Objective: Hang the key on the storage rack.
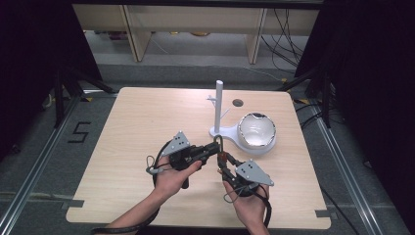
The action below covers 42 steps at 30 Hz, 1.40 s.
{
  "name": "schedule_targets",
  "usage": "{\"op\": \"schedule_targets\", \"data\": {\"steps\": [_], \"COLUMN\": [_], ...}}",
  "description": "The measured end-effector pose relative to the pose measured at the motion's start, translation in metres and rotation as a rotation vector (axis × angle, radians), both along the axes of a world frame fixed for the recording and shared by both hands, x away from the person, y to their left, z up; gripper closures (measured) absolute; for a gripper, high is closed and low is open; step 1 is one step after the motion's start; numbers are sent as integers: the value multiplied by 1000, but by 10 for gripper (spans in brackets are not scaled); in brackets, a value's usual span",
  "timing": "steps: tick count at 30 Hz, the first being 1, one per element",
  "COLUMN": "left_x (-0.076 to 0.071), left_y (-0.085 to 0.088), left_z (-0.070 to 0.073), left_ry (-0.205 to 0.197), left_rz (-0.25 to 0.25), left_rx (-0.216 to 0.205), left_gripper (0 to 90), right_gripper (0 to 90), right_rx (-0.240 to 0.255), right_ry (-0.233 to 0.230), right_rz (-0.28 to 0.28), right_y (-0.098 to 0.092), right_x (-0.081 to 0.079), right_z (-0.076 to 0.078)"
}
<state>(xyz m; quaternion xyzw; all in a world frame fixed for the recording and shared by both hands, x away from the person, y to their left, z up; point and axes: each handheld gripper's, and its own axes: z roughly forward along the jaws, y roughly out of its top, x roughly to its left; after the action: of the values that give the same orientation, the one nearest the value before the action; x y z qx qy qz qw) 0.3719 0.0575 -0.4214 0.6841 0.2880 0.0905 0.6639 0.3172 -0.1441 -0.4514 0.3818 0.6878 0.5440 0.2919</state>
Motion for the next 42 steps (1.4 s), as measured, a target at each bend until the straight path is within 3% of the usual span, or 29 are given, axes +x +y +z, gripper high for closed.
{"op": "schedule_targets", "data": {"steps": [1,5,7,10,13,17,24,27,29,30,34,35,39,42], "left_x": [0,0,1,2,2,5,10,13,14,15,18,19,22,25], "left_y": [0,0,1,3,6,11,17,20,23,23,27,28,32,34], "left_z": [0,1,2,3,4,5,8,8,8,8,9,9,10,11], "left_ry": [-1,-14,-23,-34,-44,-55,-62,-69,-66,-64,-64,-68,-71,-76], "left_rz": [1,8,18,31,49,73,107,121,134,139,156,161,180,193], "left_rx": [1,21,31,44,65,84,96,111,117,117,125,132,139,145], "left_gripper": [832,833,834,834,834,834,834,834,833,834,834,834,834,834], "right_gripper": [671,597,574,554,547,541,531,529,528,527,524,523,519,518], "right_rx": [12,-16,2,-27,-12,-45,-45,-64,-40,-63,-81,-54,-68,-71], "right_ry": [1,3,15,22,26,36,54,31,62,39,36,60,37,51], "right_rz": [10,26,41,31,38,27,11,6,-6,-4,-12,-22,-16,-34], "right_y": [1,0,2,1,1,-3,-9,-13,-13,-16,-22,-21,-26,-30], "right_x": [1,2,3,3,4,3,3,4,2,3,3,1,3,2], "right_z": [0,1,0,0,-2,-1,-1,-2,-3,-3,-3,-4,-4,-4]}}
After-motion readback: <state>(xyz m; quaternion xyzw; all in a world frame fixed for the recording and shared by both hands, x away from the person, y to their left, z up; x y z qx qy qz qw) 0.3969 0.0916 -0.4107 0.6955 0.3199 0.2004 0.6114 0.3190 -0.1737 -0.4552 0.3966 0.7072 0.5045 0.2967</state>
